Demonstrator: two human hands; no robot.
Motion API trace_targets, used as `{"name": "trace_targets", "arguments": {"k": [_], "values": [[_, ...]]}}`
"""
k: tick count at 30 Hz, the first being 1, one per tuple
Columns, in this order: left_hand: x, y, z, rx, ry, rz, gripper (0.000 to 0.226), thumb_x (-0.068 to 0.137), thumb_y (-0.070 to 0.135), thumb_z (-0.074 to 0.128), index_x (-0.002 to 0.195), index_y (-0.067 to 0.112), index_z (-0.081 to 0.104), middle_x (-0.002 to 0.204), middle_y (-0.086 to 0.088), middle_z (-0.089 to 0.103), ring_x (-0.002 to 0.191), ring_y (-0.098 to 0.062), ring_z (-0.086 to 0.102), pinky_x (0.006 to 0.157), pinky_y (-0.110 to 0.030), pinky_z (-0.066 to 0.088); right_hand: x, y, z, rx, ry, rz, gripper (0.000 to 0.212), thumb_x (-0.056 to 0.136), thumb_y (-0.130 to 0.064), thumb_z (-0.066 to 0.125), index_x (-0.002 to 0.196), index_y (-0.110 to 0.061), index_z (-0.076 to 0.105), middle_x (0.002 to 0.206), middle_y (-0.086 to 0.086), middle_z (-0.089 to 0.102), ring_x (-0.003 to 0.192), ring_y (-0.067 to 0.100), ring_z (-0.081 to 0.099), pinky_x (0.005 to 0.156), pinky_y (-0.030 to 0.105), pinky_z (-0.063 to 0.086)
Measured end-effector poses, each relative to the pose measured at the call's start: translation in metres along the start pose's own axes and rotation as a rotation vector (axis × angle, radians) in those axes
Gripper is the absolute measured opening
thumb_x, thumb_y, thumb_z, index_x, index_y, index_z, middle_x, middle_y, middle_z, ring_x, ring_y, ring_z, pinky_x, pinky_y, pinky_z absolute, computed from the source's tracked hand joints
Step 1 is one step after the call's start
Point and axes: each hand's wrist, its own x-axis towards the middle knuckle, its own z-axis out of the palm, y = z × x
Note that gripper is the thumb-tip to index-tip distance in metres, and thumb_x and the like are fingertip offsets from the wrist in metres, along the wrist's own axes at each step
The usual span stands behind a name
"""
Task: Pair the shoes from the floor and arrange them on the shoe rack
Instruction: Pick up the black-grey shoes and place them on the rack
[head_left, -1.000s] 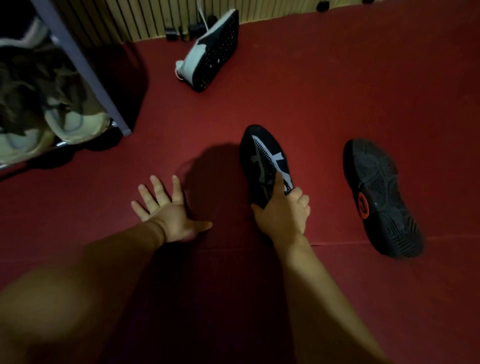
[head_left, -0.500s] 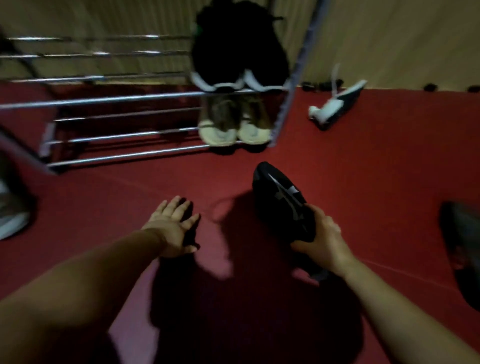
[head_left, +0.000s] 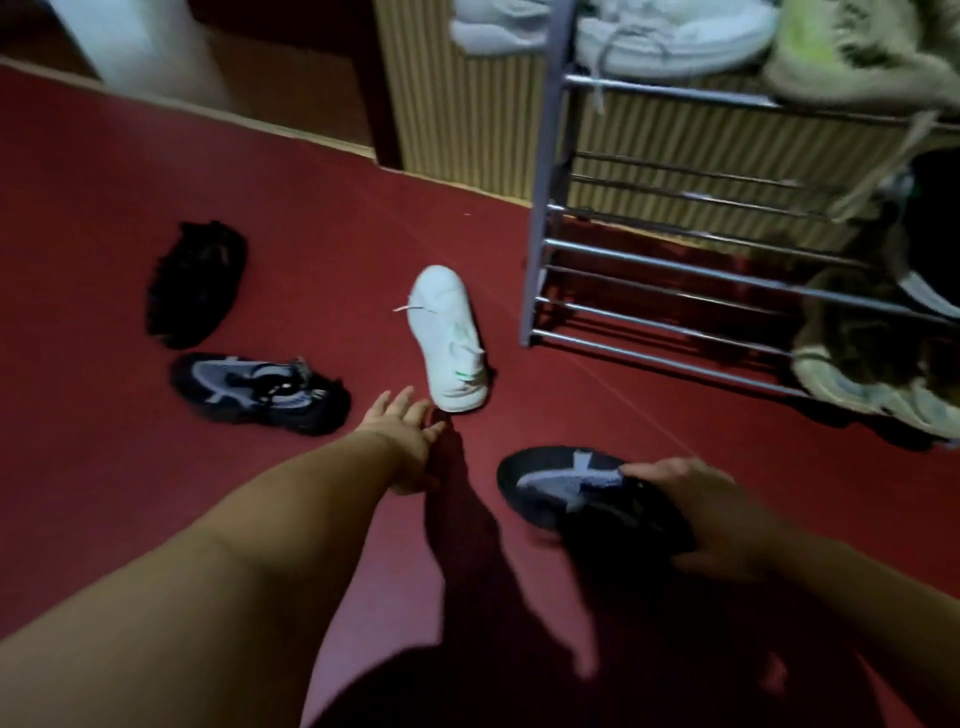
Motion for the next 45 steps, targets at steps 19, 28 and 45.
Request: {"name": "trace_targets", "arguments": {"k": [19, 28, 45], "values": [[0.057, -0.167, 0.070, -0.154, 0.073, -0.315, 0.107, 0.086, 0.041, 0.060, 0.141, 0.029, -0.031, 0.156, -0.009, -0.020, 0.143, -0.031, -0.019, 0.115, -0.050, -0.008, 0.116, -0.134, 0.071, -0.216, 0.282, 0.244, 0.078, 0.064, -0.023, 0.035, 0.143, -0.027, 0.033, 0.148, 0.013, 0.038, 0.137, 0.034, 0.034, 0.108, 0.042, 0.012], [0.064, -0.171, 0.060, -0.218, 0.212, -0.007, 0.088, 0.073, 0.047, 0.069, 0.143, 0.017, 0.023, 0.137, -0.011, 0.040, 0.127, -0.031, 0.038, 0.105, -0.039, 0.035, 0.061, -0.103, 0.097, 0.060, 0.209, 0.612, 0.084, 0.082, -0.015, 0.058, 0.151, -0.029, 0.012, 0.157, 0.012, 0.003, 0.144, 0.030, 0.010, 0.110, 0.050, 0.018], [0.025, 0.048, -0.056, -0.948, 0.204, 0.168, 0.097, 0.071, 0.074, 0.055, 0.146, 0.033, 0.009, 0.153, -0.009, 0.005, 0.137, -0.035, 0.028, 0.111, -0.038, 0.028, 0.036, -0.083, 0.079, 0.587, 0.572, 0.664, 0.049, 0.100, -0.027, 0.041, 0.145, -0.012, 0.029, 0.149, 0.012, 0.032, 0.137, 0.026, 0.033, 0.108, 0.023, 0.021]]}}
